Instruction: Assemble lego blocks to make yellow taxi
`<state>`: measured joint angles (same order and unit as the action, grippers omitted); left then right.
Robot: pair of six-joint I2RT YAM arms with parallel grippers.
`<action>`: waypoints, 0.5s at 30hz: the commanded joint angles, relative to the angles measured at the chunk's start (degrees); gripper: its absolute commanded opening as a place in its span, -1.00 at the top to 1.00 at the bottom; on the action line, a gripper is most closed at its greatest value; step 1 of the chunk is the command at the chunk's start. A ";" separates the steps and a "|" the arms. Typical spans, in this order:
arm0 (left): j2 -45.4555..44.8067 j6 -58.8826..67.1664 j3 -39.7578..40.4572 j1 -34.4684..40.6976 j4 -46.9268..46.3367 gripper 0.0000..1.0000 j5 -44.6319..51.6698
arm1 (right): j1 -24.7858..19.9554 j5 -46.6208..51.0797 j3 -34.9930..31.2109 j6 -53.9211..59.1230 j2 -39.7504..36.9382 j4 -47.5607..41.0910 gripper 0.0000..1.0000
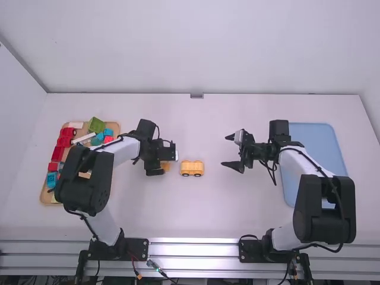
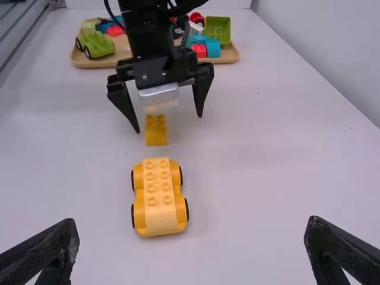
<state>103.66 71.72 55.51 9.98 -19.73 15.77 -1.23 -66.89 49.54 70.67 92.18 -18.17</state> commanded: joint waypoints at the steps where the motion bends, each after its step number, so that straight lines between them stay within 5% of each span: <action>1: 0.37 -0.85 1.03 -0.13 -0.35 -0.98 3.85 | -0.13 0.02 1.22 -0.13 -1.20 -0.11 -0.98; 15: 0.39 17.57 0.39 -10.08 -5.66 -0.98 27.93 | 1.49 4.24 0.72 1.53 -1.09 -0.70 -0.98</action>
<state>103.66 82.35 55.66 2.39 -24.25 33.89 -1.04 -62.57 49.54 70.78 92.18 -18.63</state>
